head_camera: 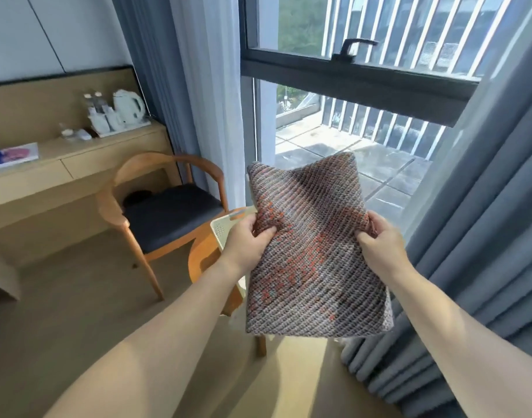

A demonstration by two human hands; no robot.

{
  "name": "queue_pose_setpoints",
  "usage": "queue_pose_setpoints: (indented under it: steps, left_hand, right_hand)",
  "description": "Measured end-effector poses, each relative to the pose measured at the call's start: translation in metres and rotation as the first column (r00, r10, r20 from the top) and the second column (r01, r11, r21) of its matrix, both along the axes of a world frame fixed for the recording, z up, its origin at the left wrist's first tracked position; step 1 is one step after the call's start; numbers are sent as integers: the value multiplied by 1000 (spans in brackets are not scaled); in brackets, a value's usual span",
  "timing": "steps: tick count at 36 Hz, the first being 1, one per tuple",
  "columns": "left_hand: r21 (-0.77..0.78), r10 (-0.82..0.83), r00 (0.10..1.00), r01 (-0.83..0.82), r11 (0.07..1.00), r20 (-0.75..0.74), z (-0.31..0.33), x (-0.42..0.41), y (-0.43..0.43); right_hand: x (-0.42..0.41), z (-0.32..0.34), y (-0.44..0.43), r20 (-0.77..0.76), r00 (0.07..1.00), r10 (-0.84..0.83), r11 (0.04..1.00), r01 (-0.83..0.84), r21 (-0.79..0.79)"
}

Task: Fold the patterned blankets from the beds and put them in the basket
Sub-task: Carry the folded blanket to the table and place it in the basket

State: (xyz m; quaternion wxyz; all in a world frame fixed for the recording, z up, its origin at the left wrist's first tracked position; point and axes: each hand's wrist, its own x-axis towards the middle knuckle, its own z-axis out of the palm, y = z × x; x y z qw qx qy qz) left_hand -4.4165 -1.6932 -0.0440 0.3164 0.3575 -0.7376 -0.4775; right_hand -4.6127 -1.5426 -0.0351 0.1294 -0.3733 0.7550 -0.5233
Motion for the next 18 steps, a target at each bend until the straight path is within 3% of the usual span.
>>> queue_pose_setpoints:
  steps: [18]
  left_hand:
    - [26, 103, 993, -105, 994, 64, -10, -90, -103]
  right_hand:
    - [-112, -24, -127, 42, 998, 51, 995, -54, 89]
